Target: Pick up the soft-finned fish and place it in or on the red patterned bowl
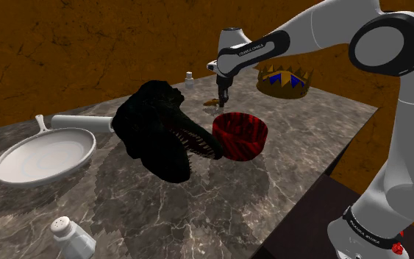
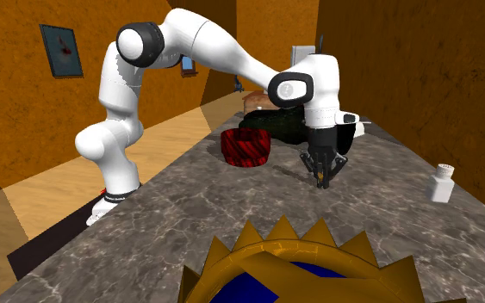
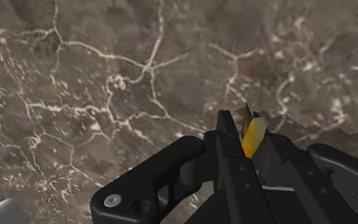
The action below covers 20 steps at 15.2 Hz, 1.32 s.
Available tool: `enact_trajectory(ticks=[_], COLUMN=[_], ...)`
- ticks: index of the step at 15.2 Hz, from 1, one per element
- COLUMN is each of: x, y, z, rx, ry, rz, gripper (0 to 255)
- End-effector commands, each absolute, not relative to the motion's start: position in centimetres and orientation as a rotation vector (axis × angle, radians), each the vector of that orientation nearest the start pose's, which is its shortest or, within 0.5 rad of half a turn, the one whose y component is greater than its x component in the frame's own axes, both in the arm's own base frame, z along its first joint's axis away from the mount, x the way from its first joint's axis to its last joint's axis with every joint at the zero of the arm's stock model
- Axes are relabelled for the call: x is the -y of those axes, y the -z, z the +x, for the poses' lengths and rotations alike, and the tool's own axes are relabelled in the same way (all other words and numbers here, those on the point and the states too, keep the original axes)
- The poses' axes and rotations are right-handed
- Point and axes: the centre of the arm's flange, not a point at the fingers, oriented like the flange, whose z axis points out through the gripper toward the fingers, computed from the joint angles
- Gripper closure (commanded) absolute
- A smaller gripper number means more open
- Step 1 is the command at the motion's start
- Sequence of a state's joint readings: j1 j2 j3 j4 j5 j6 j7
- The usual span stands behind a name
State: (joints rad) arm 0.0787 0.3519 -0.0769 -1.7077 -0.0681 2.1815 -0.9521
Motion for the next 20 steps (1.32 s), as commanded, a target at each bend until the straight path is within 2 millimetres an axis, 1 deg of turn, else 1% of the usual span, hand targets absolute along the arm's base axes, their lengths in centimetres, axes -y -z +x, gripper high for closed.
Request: enact_trajectory(ticks=[1,2,20], x=[-0.3,-0.2,-0.2], y=[-39.8,-39.8,-49.3], z=[66.5,66.4,66.4], rx=[1.561,1.561,1.561], ry=[0.113,0.113,0.113], rz=[-2.874,-2.874,-2.874], gripper=[255,255,255])
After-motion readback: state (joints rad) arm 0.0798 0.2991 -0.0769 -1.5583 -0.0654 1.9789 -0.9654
